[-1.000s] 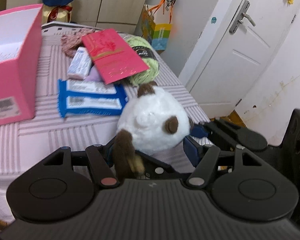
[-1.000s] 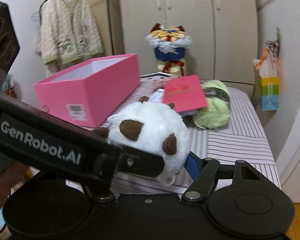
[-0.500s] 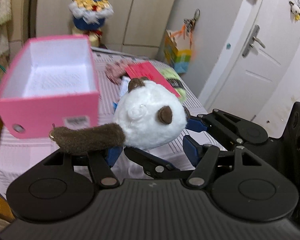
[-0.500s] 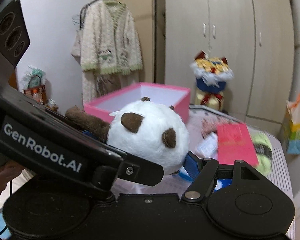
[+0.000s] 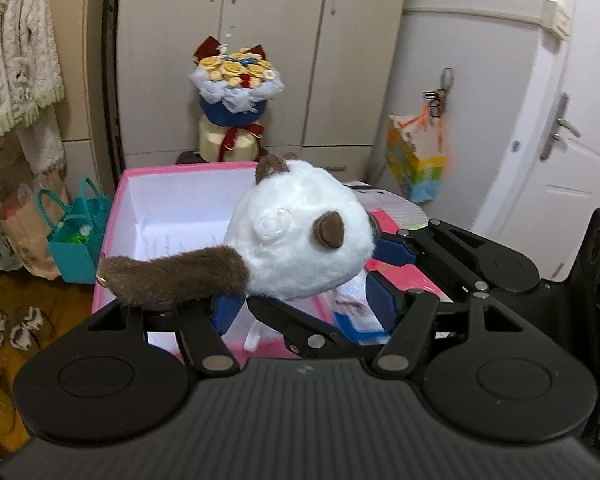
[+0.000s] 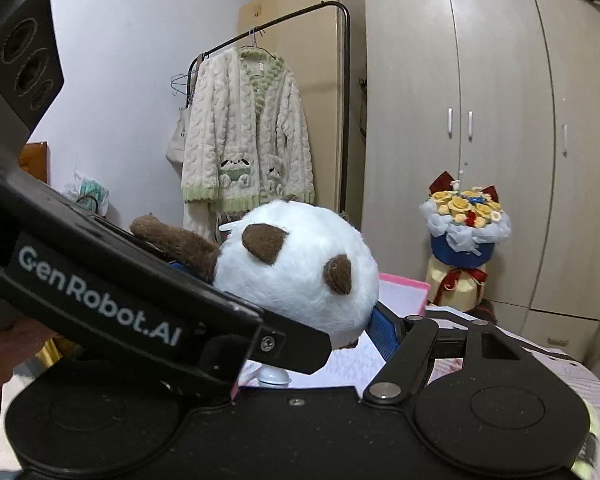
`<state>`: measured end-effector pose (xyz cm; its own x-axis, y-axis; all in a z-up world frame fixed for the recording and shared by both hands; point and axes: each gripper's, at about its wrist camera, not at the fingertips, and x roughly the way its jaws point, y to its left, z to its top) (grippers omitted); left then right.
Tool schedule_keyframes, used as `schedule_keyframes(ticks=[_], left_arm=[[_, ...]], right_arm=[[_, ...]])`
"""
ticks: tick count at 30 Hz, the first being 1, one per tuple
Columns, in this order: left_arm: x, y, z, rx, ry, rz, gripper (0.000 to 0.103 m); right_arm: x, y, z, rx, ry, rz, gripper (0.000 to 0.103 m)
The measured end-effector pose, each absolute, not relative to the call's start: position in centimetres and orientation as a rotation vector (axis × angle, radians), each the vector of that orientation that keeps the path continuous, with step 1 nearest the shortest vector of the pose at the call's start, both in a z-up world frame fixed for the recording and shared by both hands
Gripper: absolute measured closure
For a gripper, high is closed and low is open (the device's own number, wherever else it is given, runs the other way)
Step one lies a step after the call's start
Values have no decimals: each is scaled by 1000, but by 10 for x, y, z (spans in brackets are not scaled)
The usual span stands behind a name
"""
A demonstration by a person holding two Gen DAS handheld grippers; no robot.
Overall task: Organize soft objects
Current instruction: 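Carry the plush toy with the left tool into the pink box and release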
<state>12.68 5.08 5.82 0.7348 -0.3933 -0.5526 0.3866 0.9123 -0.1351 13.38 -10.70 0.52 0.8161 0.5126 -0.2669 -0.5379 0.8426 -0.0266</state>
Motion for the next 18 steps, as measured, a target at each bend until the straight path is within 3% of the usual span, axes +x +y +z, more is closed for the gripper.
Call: schedule_keyframes(ticks=[18], left_arm=[[292,83,-6,-199,858,-429,38]], right_arm=[[273,-66,-32,-194,559,555,29]])
